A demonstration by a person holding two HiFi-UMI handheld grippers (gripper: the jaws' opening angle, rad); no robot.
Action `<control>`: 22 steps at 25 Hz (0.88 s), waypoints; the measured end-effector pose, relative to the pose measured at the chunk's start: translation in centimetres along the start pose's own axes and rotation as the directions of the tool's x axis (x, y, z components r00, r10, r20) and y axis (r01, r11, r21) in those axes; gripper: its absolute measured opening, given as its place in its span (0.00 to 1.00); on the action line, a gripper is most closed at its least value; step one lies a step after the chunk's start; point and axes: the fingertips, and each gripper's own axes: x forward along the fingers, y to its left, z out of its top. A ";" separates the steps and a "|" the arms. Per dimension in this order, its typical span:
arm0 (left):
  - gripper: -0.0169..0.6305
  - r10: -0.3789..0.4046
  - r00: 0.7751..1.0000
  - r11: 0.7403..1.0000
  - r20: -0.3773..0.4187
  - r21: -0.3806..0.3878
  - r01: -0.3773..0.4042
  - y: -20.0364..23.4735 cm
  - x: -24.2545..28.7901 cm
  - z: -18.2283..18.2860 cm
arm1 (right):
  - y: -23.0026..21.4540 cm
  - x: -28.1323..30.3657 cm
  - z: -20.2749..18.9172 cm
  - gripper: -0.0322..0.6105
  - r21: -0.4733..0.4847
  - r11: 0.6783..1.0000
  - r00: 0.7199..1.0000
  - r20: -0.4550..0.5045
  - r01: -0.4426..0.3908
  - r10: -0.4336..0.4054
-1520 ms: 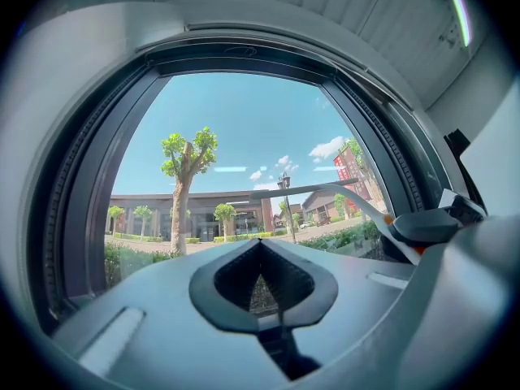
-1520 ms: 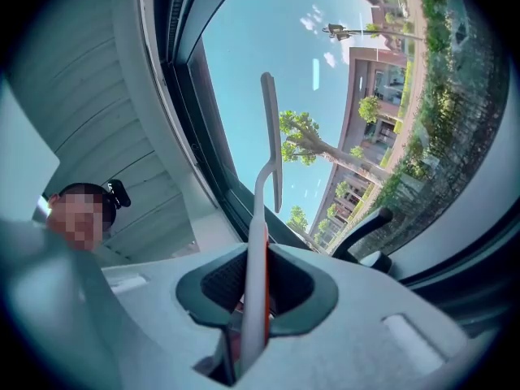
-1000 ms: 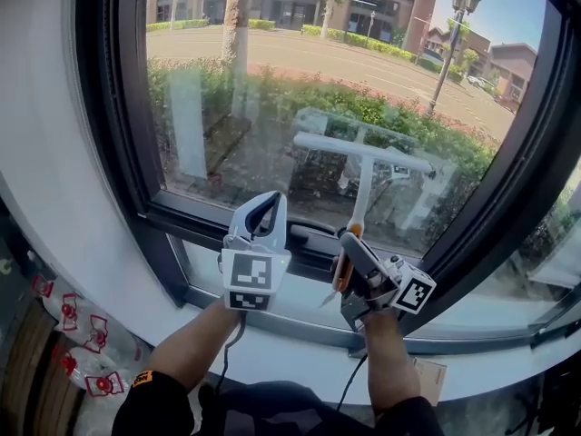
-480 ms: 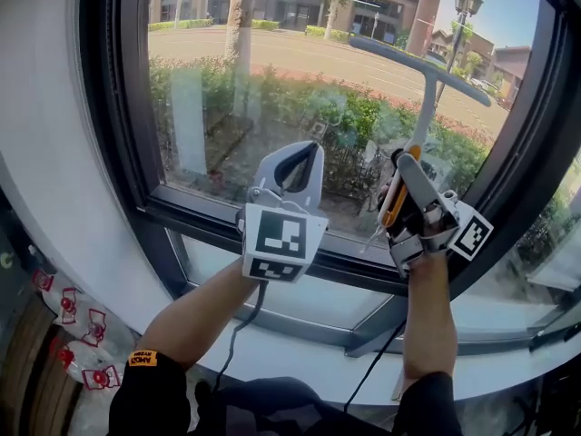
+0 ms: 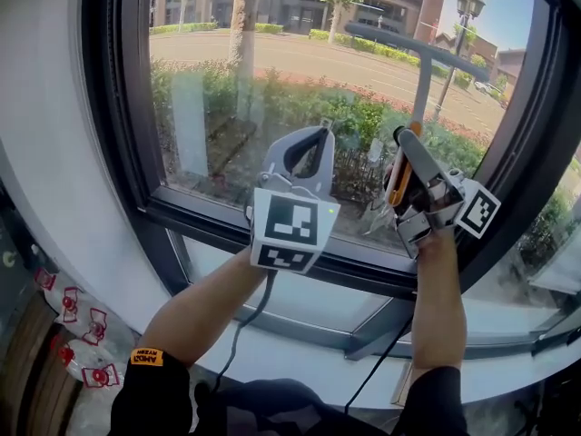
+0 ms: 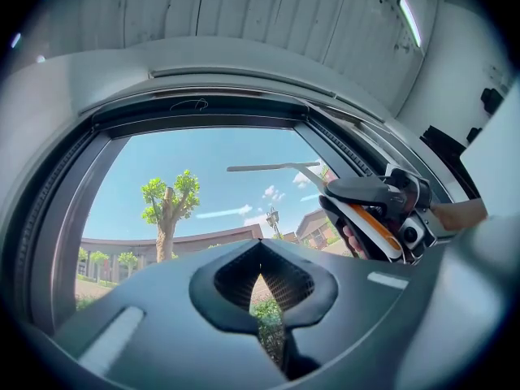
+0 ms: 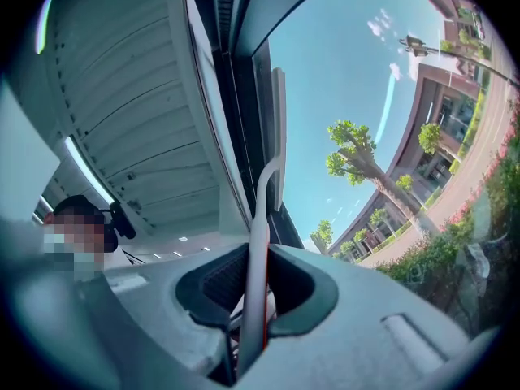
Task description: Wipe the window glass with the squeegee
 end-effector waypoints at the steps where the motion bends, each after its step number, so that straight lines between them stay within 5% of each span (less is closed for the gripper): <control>1: 0.05 0.001 1.000 1.000 -0.005 0.000 -0.001 0.0 0.0 -0.2 | -0.4 -0.2 -0.3 0.12 0.008 1.000 1.000 -0.003 0.006 -0.006; 10: 0.05 0.024 0.999 1.000 -0.039 -0.008 -0.025 0.3 -0.6 -1.5 | -2.3 -2.1 -2.7 0.12 0.073 0.997 1.000 0.001 0.022 -0.022; 22: 0.05 0.022 0.993 0.998 -0.117 -0.056 -0.029 3.0 -4.0 -7.2 | -4.1 -7.0 -12.3 0.13 0.187 0.976 0.993 0.010 0.110 -0.114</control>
